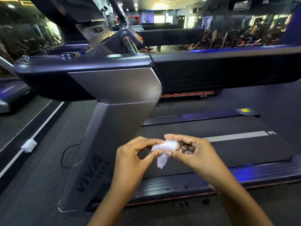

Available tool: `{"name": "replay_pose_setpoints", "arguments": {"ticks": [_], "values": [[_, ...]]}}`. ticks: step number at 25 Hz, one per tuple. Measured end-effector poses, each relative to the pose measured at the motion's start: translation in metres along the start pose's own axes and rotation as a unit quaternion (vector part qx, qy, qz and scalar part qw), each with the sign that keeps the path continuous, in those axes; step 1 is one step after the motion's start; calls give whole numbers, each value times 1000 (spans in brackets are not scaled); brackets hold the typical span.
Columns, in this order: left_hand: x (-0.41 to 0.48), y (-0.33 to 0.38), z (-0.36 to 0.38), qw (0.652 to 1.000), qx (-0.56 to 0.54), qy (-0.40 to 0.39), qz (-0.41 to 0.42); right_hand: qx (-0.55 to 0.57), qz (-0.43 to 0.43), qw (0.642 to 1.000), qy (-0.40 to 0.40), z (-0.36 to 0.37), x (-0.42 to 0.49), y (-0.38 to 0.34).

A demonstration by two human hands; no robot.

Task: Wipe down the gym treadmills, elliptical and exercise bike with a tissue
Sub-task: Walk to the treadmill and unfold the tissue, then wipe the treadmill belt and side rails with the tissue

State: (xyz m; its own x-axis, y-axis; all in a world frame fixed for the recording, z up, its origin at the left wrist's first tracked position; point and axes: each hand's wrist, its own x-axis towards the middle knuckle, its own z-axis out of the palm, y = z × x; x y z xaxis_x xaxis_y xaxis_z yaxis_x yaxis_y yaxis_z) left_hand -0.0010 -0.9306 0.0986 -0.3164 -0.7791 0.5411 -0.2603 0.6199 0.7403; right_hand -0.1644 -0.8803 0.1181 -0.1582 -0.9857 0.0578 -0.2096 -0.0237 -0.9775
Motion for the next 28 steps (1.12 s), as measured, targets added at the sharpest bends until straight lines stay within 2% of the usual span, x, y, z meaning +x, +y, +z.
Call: {"name": "replay_pose_setpoints", "arguments": {"ticks": [2,4,6,8,10,12,14,18,21,23,24,26,28], "values": [[6,-1,-3,999,19,24,23,-10,-39,999,28,0,0,-6],[15,4,-4,996,-67,38,-35,44,-54,997,38,0,1,-12],[22,15,2,973,-201,38,-111,112,-59,992,26,1,2,-17],[32,26,9,958,-248,46,-134,134,-69,987,48,0,6,-20],[45,32,10,979,-181,59,-65,153,-89,979,100,-9,14,-23],[64,34,3,995,-59,70,39,158,-113,973,128,-27,25,-29],[87,39,-12,986,68,69,136,153,-133,971,126,-45,36,-39],[141,40,-48,916,285,20,281,131,-160,964,165,-67,61,-62],[185,25,-63,848,398,-36,347,109,-184,960,181,-76,79,-78],[211,11,-71,797,469,-74,374,43,-215,951,218,-79,89,-87],[221,3,-75,776,494,-90,382,-6,-231,941,246,-79,92,-89],[234,-14,-81,757,515,-125,383,-101,-259,905,321,-77,97,-93],[238,-27,-81,758,504,-141,389,-191,-308,841,401,-71,104,-94]]}}
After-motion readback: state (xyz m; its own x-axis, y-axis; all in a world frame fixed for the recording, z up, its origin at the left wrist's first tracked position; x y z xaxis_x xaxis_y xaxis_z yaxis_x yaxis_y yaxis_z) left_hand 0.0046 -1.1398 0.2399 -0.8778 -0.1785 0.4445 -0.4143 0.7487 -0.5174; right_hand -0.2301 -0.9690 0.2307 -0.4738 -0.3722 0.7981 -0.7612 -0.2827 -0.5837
